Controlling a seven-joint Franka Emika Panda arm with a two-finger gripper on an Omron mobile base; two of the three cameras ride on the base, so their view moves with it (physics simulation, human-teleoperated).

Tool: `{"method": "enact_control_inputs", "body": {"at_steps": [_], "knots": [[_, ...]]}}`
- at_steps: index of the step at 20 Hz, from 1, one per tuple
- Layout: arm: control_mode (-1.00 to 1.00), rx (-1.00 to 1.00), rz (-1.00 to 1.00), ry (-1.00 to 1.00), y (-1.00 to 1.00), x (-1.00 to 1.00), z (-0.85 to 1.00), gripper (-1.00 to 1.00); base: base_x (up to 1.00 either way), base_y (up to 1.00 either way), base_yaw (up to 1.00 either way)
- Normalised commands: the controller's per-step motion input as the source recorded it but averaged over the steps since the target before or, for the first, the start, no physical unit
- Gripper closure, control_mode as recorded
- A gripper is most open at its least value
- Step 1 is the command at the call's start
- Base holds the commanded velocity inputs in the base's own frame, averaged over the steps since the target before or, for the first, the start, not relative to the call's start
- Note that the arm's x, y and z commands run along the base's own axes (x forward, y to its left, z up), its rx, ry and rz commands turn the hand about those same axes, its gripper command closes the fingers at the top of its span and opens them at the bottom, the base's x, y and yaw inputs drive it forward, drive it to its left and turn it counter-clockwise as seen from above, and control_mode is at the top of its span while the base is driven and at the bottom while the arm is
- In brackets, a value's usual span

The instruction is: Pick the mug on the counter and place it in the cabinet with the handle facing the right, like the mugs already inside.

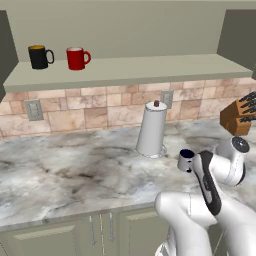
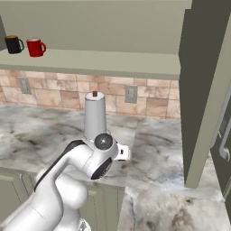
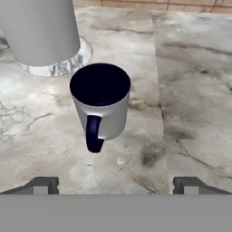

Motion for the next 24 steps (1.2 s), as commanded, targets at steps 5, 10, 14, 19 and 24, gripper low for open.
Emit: {"method": "enact_control_inputs", "body": {"at_steps": [5,10,14,19,24], "knots": [[-1.00,0.00,-0.01,0.00,0.02,0.43,-0.18,-1.00,0.00,0.00,0.00],[-1.00,0.00,0.00,0.00,0.09,0.28,-0.41,-1.00,0.00,0.00,0.00],[-1.00,0.00,0.00,0.00,0.05,0.18,-0.52,-1.00,0.00,0.00,0.00],[-1.00,0.00,0.00,0.00,0.04,0.28,-0.40,-1.00,0.00,0.00,0.00],[-1.00,0.00,0.00,0.00,0.23,0.28,-0.35,-1.00,0.00,0.00,0.00]]}}
